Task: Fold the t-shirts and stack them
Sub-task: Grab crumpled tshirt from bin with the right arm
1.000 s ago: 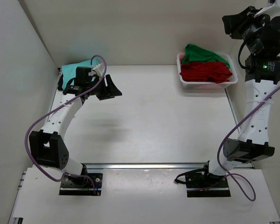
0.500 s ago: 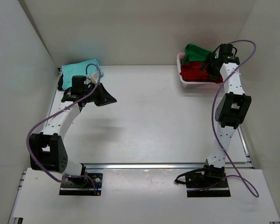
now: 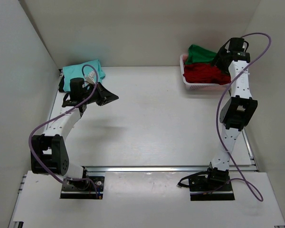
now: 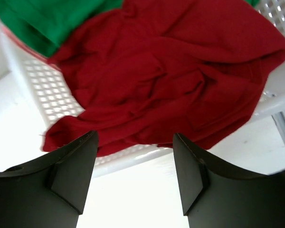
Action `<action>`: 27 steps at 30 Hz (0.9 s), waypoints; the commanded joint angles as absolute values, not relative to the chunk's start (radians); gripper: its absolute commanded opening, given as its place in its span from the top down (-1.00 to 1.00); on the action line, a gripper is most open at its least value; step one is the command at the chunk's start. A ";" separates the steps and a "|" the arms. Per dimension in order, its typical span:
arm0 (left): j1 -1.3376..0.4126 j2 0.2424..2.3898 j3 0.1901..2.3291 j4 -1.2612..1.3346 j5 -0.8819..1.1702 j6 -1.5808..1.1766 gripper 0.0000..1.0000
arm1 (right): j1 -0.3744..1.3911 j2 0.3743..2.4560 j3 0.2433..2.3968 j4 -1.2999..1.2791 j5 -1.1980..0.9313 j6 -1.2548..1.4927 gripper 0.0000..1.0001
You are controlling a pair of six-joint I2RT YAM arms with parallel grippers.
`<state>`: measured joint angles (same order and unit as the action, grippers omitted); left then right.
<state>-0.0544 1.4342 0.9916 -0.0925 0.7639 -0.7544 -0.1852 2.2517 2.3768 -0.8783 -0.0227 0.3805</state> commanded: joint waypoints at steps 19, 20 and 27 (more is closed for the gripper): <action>-0.066 1.462 1.002 -0.012 0.824 -0.791 0.71 | -0.170 2.343 2.448 -0.944 -0.047 0.295 1.00; -0.075 1.465 1.006 -0.014 0.831 -0.792 0.71 | -0.164 2.317 2.457 -0.937 -0.051 0.290 1.00; -0.124 1.448 0.991 0.032 0.837 -0.818 0.73 | -0.175 2.001 2.410 -0.611 -0.268 0.394 1.00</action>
